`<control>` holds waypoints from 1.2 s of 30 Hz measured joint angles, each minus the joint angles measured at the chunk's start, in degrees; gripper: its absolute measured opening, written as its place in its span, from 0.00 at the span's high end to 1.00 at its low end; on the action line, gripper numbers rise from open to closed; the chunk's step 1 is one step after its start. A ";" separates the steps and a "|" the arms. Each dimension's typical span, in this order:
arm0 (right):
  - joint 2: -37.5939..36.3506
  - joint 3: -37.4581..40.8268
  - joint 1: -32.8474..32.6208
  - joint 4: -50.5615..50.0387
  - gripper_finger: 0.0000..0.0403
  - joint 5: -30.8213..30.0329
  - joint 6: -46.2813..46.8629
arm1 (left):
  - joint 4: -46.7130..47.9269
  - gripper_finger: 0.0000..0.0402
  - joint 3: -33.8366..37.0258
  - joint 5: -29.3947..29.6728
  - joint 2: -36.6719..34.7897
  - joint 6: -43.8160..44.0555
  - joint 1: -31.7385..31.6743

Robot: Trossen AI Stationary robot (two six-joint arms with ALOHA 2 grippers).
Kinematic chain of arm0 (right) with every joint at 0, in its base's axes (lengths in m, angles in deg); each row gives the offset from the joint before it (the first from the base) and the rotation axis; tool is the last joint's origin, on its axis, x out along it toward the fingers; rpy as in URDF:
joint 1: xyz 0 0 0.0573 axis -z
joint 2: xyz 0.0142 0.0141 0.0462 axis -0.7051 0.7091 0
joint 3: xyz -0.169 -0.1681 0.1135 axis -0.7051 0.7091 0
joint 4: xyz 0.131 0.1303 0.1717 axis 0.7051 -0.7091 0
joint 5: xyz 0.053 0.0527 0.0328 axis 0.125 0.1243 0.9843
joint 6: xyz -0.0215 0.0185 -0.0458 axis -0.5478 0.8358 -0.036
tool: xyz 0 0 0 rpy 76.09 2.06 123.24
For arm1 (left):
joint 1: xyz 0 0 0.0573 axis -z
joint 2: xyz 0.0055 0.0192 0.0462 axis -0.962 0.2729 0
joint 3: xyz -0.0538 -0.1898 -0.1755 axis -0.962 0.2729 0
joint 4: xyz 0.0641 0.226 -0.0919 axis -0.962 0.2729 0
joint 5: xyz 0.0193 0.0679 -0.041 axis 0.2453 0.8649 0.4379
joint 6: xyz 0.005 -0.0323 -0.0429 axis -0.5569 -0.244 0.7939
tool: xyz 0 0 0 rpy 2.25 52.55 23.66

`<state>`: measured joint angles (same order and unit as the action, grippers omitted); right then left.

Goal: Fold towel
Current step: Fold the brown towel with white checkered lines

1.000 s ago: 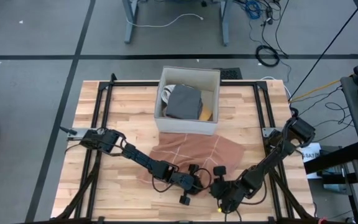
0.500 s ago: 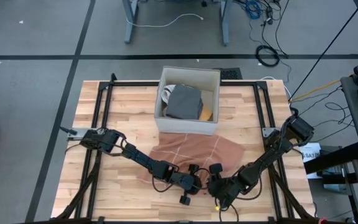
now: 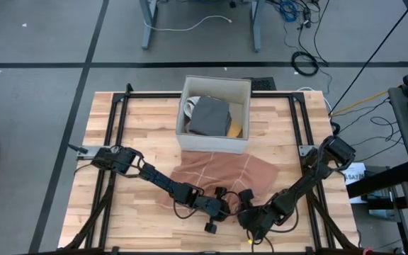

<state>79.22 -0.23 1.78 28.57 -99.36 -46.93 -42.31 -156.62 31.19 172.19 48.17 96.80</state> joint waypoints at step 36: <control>-9.85 -0.03 -3.66 -0.27 0.98 20.45 10.41 | 0.26 0.82 0.02 0.00 0.00 0.48 0.00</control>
<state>69.37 -0.26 -1.89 28.30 -78.90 -36.52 -42.05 -156.59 31.19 172.19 48.65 96.80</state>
